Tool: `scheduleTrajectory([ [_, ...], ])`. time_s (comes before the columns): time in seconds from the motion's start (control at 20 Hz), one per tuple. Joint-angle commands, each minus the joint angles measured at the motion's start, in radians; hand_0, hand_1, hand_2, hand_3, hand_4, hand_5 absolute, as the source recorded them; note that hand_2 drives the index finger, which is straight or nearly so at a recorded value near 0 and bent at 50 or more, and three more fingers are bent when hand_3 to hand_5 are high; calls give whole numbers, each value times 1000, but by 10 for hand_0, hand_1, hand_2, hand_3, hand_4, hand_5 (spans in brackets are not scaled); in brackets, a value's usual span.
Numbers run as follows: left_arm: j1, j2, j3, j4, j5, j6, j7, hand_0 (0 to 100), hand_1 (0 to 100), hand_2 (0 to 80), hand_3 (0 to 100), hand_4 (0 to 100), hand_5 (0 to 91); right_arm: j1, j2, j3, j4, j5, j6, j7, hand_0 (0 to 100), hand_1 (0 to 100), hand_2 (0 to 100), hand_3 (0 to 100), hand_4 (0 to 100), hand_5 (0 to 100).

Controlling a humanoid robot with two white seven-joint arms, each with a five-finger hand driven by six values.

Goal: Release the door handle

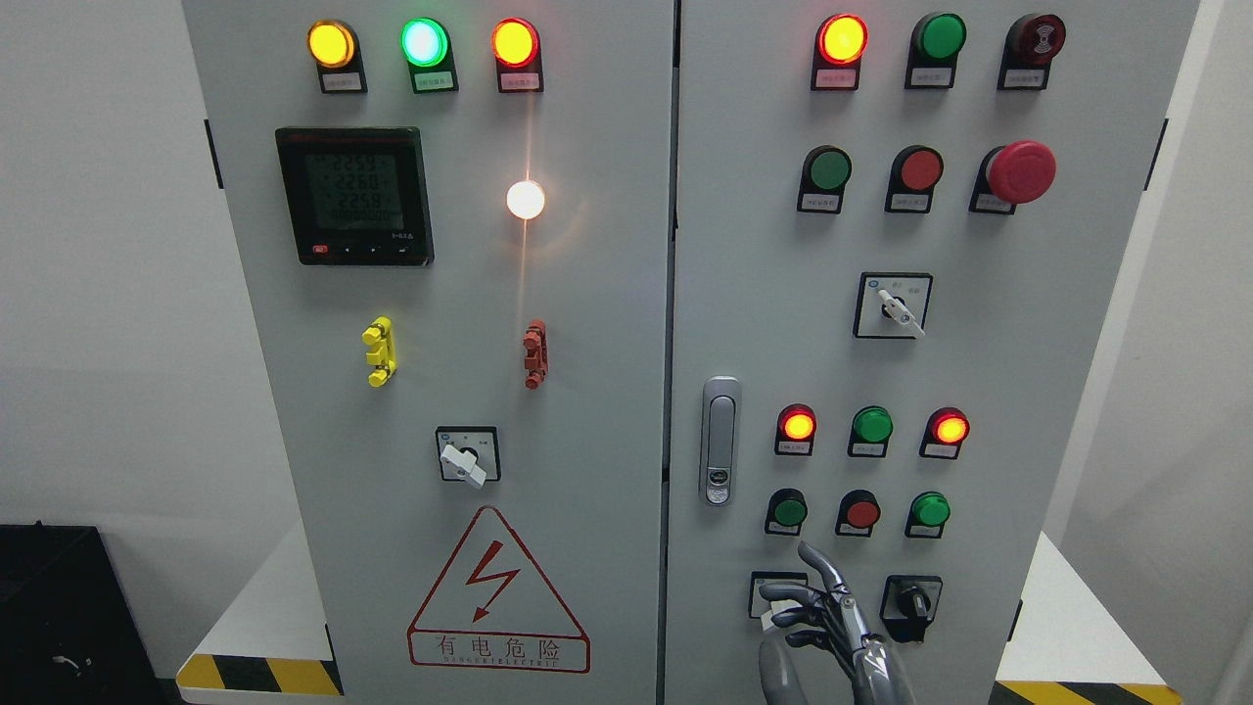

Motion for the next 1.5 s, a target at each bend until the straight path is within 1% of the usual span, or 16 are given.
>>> scheduleTrajectory([
  [0.0, 17, 0, 0, 0, -1, -1, 0, 120, 556, 0, 0, 0, 0, -60, 2, -10, 0, 213, -1, -22, 508, 337, 0, 826, 833, 830],
  [0.2, 17, 0, 0, 0, 1, -1, 0, 120, 556, 0, 0, 0, 0, -86, 2, -10, 1, 391, -1, -34, 520, 345, 19, 888, 851, 843],
  [0.45, 17, 0, 0, 0, 1, -1, 0, 120, 556, 0, 0, 0, 0, -105, 2, 1, 4, 601, -1, -36, 529, 344, 20, 896, 853, 833],
  [0.65, 17, 0, 0, 0, 1, -1, 0, 120, 556, 0, 0, 0, 0, -102, 2, 45, 9, 724, 0, -36, 545, 314, 0, 909, 861, 837],
  [0.85, 17, 0, 0, 0, -1, -1, 0, 120, 556, 0, 0, 0, 0, -105, 2, 70, 26, 835, 3, -34, 542, 288, 0, 909, 859, 834],
  [0.9, 17, 0, 0, 0, 1, -1, 0, 120, 556, 0, 0, 0, 0, -105, 4, 74, 33, 856, 6, -34, 541, 281, 0, 908, 857, 833],
  [1.0, 17, 0, 0, 0, -1, -1, 0, 120, 556, 0, 0, 0, 0, -105, 2, 82, 50, 881, 38, -34, 540, 274, 0, 906, 853, 829],
  [1.15, 17, 0, 0, 0, 1, -1, 0, 120, 556, 0, 0, 0, 0, -114, 2, 110, 72, 901, 74, -32, 537, 264, 0, 905, 850, 829],
  [1.3, 17, 0, 0, 0, 1, -1, 0, 120, 556, 0, 0, 0, 0, -137, 4, 111, 105, 935, 77, -34, 532, 257, 0, 899, 847, 825],
  [1.45, 17, 0, 0, 2, 1, -1, 0, 120, 556, 0, 0, 0, 0, -140, 4, 113, 127, 944, 77, -34, 527, 253, 0, 886, 844, 825],
])
